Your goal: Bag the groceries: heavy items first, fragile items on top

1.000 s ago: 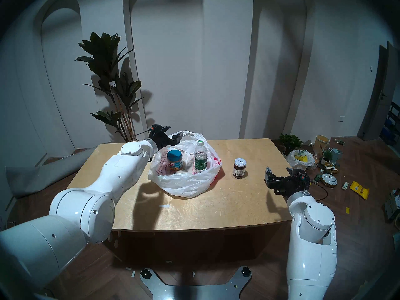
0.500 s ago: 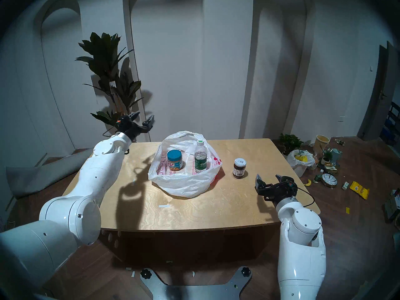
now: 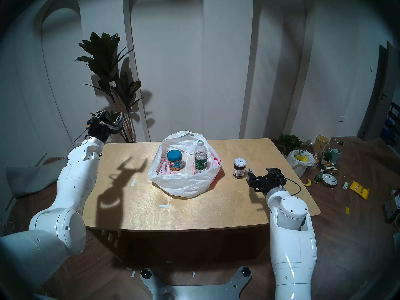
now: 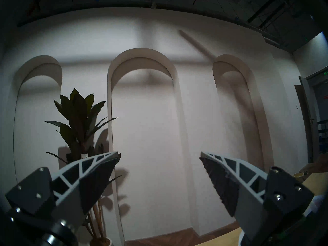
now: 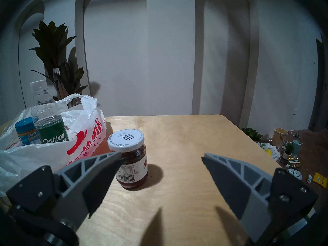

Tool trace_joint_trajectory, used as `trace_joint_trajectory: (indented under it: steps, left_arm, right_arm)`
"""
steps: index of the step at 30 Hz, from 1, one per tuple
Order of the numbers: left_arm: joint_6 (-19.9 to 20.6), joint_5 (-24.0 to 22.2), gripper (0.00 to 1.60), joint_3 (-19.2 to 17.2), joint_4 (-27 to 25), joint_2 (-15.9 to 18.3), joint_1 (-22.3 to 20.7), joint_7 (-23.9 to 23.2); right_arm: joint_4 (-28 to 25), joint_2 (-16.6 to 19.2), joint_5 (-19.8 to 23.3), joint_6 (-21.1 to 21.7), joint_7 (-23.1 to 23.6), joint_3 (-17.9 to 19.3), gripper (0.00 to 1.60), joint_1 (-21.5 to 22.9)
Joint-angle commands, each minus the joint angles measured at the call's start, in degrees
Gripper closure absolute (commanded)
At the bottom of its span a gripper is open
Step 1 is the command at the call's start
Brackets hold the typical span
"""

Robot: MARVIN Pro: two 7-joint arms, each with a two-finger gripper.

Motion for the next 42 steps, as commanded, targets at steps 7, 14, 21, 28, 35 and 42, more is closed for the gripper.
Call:
trace_joint_trajectory:
  steps: [7,14,21,28,35,42]
  left_arm:
    - [-3.3,-0.6,0.00,-0.1,-10.9,-1.9,7.4,-1.6]
    - [-4.8,-1.4,0.00,-1.0,-15.6,-3.1,11.0,-1.6]
    - [-5.7,-1.8,0.00,-1.7,-21.0,-4.5,14.9,-1.4]
    - [-5.3,-2.0,0.00,-3.3,-26.4,-5.7,18.6,0.5]
    - [-3.6,-1.3,0.00,-4.1,-32.2,-7.1,22.2,2.5]
    - [-0.9,-0.2,0.00,-4.5,-36.8,-8.1,24.9,4.4]
  right_arm:
    - [6.9,1.4,-2.2,-2.3,-1.2,-3.8,0.00,9.9]
    - [7.8,0.6,-2.6,-4.0,-1.1,-6.3,0.00,12.0]
    - [9.2,1.0,-3.0,-6.0,-1.4,-6.6,0.00,10.4]
    - [11.7,1.0,-3.2,-8.2,-1.6,-6.5,0.00,10.4]
    - [15.5,1.1,-3.3,-10.5,-1.9,-6.8,0.00,12.5]
    - [21.5,1.8,-3.9,-12.8,-2.2,-7.5,0.00,16.1]
